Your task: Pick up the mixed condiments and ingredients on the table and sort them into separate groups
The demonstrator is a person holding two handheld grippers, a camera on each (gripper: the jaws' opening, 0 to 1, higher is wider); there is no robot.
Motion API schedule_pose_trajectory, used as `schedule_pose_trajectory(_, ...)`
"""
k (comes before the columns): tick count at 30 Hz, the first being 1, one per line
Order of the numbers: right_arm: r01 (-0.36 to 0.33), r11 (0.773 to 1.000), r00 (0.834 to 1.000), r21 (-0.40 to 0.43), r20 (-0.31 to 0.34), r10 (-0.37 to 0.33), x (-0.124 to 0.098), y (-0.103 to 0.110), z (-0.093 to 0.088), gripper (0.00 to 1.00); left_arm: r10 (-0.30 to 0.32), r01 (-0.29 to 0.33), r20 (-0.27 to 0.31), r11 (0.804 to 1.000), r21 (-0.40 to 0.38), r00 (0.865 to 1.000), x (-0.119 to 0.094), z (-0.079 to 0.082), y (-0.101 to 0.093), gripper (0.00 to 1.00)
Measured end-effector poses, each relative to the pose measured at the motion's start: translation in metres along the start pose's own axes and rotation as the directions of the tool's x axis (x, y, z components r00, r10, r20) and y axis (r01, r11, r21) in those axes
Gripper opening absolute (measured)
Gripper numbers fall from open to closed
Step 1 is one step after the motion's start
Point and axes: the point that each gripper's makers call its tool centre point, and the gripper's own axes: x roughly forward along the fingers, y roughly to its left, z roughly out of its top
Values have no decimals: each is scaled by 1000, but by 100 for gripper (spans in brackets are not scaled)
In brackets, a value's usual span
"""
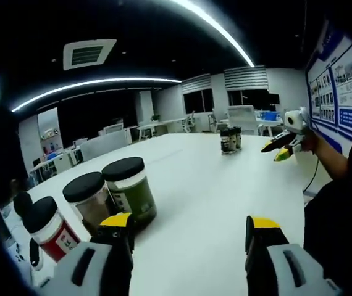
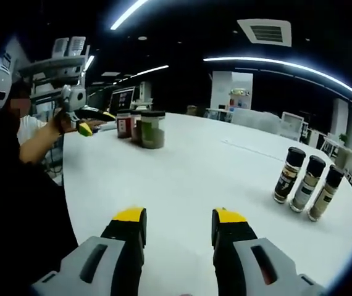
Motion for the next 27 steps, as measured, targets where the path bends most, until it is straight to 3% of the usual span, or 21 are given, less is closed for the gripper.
schedule_pose_trajectory(6,1,1000,1000,5,-9,-1,1,0,-2,43,0,-1,-17,1000,-19,1000,-1,-10,-8,72)
schedule_pose_trajectory(8,2,1000,1000,6,-8,-2,1,1,-1,44,24,-23,-61,1000,18,998,-3,-19,-5,72)
schedule_pose_trajectory(14,17,1000,1000,15,-20,-16,0,-3,-3,44,32,-33,-57,999,-26,998,-8,-23,-5,72)
schedule_pose_trajectory(17,23,1000,999,20,-23,-23,0,-4,-3,44,38,-38,-88,999,-3,995,-10,-31,-8,72)
schedule_pose_trajectory(27,17,1000,999,18,-29,-17,0,-1,-2,44,34,-33,-98,999,13,995,-11,-34,-9,72)
